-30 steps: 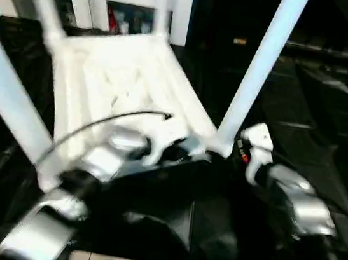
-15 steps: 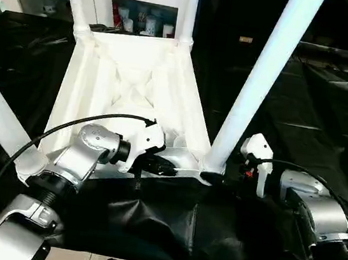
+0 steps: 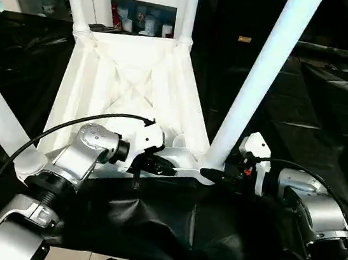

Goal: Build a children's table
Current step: Rotate leg to tighten

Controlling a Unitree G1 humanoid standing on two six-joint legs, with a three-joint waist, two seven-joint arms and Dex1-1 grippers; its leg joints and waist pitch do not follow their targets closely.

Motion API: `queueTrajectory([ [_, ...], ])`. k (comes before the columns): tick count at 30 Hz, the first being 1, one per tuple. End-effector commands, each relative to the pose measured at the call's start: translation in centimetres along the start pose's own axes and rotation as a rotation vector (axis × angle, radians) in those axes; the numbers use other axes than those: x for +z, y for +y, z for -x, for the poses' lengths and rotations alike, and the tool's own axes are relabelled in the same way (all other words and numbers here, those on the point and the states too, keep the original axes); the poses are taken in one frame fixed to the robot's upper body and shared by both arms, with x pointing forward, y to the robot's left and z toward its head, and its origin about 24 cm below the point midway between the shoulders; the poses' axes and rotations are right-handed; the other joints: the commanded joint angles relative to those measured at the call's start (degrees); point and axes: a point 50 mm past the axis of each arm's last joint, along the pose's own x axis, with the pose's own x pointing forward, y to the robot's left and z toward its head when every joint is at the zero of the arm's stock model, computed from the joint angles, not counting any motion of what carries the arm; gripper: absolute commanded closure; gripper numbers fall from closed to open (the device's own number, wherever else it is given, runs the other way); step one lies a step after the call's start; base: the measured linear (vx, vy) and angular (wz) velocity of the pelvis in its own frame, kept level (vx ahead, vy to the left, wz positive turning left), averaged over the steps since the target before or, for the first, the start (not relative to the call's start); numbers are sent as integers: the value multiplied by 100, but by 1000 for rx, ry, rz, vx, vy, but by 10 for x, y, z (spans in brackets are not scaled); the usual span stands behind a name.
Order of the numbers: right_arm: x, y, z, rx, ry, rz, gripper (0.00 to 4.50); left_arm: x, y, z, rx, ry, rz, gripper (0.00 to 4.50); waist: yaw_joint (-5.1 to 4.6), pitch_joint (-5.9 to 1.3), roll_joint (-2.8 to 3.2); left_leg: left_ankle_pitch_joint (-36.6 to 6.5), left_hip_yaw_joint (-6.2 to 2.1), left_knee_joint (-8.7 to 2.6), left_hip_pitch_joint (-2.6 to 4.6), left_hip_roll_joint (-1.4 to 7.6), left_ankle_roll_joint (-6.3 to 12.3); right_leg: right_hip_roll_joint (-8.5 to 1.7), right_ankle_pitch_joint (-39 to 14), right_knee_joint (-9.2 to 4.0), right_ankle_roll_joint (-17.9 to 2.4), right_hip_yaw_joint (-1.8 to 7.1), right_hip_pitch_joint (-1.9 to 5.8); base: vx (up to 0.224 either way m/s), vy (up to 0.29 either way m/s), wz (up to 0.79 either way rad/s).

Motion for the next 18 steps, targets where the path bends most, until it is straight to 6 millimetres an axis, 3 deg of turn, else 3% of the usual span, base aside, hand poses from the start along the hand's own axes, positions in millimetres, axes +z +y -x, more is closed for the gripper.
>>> queueTrajectory([
  [1, 3, 4, -5, 34, -17, 14, 173, 9, -5, -5, -39, -68, -17, 450, 23, -434, -92, -306, -243, -353, 172, 557, 690, -582, -54, -299, -1570, 324, 277, 0, 0, 0],
  [3, -3, 5, -7, 3, -4, 5, 173, 6, -3, -8, 3, -41, -9, 450, 23, -439, -95, -281, -242, -348, 175, 558, 710, -581, -25, -293, -1572, 322, 278, 0, 0, 0],
  [5, -12, -5, -12, -178, 19, -36, 175, 2, 5, -15, 120, 9, 11, 450, -3, -428, -90, -306, -253, -362, 180, 565, 653, -577, -124, -307, -1559, 326, 255, 0, 0, 0],
  [6, -13, -5, -12, -178, 17, -40, 175, 2, 5, -15, 125, 10, 11, 450, -22, -414, -94, -402, -245, -369, 188, 555, 625, -576, -254, -344, -1559, 332, 241, 0, 0, 0],
  [8, -21, -13, -22, -415, -14, -158, 175, 4, 15, -29, 274, 28, 54, 450, -46, -388, -100, -756, -268, -397, 178, 541, 390, -602, -873, -413, -1467, 330, 265, 0, 0, 0],
  [9, -22, -12, -28, -463, -37, -206, 175, 7, 17, -36, 308, 27, 73, 450, -56, -368, -74, -1025, -271, -417, 235, 550, 200, -600, -1324, -480, -1374, 340, 222, 0, 0, 0],
  [10, -22, -12, -32, -489, -48, -227, 176, 9, 18, -40, 330, 30, 82, 450, -71, -365, -92, -1225, -292, -434, 245, 547, 46, -621, -1669, -515, -1272, 346, 229, 0, 0, 0],
  [14, -16, -6, -58, -625, -110, -351, 176, 26, 16, -68, 378, 12, 125, 450, -83, -347, -25, -1611, -315, -491, 288, 558, -174, -613, -1950, -563, -1112, 352, 203, 0, 0, 0],
  [15, -15, -6, -61, -633, -116, -361, 176, 28, 15, -71, 380, 6, 130, 450, -94, -353, -40, -1649, -313, -497, 300, 558, -203, -610, -1966, -574, -1090, 355, 197, 0, 0, 0],
  [18, -5, 0, -78, -631, -131, -339, 176, 36, 10, -84, 363, -1, 117, 450, -95, -386, -26, -1437, -309, -504, 275, 551, -180, -600, -1406, -532, -1114, 358, 229, 0, 0, 0],
])
